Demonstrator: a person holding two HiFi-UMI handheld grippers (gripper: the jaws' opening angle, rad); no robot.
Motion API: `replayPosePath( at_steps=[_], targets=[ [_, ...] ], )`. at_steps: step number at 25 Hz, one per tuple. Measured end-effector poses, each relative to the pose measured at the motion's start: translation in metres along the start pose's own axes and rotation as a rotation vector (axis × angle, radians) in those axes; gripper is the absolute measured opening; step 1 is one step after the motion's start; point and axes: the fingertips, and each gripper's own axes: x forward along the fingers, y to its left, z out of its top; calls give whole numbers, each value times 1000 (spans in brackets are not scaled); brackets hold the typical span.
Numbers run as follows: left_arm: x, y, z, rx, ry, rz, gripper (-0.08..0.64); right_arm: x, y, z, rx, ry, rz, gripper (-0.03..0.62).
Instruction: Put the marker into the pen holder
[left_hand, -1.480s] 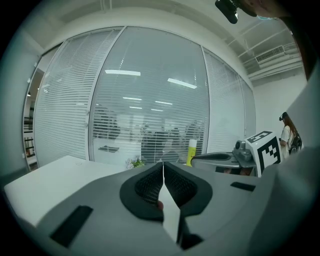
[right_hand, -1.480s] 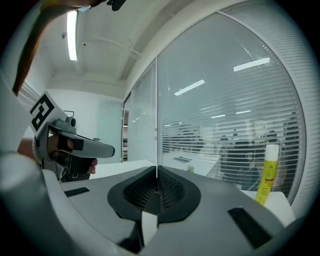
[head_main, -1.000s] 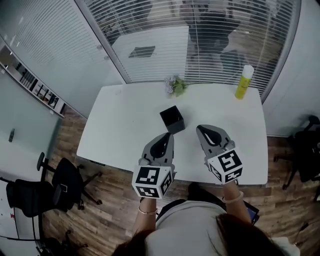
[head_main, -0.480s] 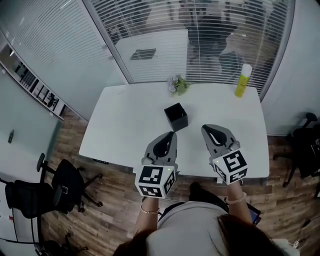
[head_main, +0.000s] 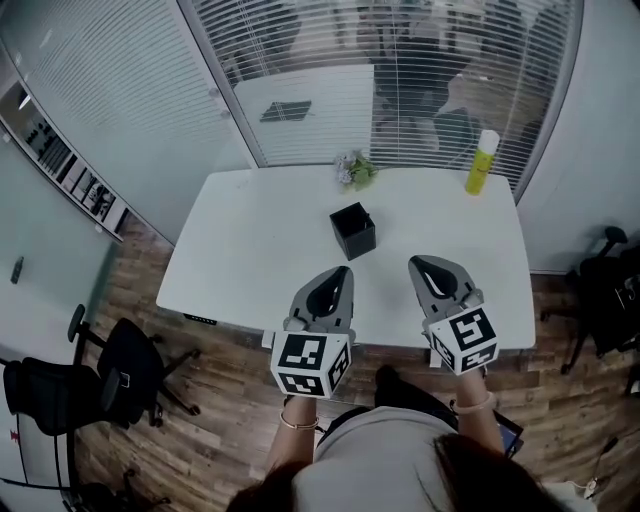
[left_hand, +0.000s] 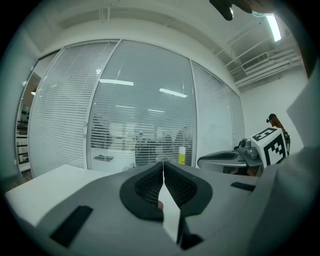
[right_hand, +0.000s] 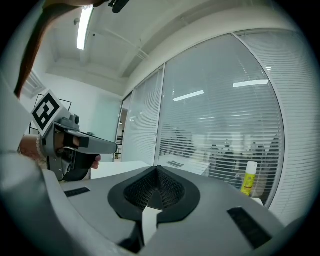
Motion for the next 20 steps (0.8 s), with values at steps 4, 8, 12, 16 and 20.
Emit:
replayPosePath(
  at_steps=[4, 8, 12, 16, 20],
  targets=[
    [-3, -4, -1, -4, 1, -2, 23, -9, 1, 2, 0, 0, -8, 28],
    [-6, -8, -5, -20, 4, 2, 25, -16, 5, 3, 9, -1, 2, 28],
    [-7, -14, -9, -19, 14, -2, 25, -21, 4, 3, 14, 3, 1, 28],
    [-7, -17, -11, -23, 20, -10, 25, -20, 5, 1, 11, 24, -1, 28],
    [-2, -19, -15, -19, 33, -18, 24, -18, 2, 0, 13, 25, -5, 28]
  ],
)
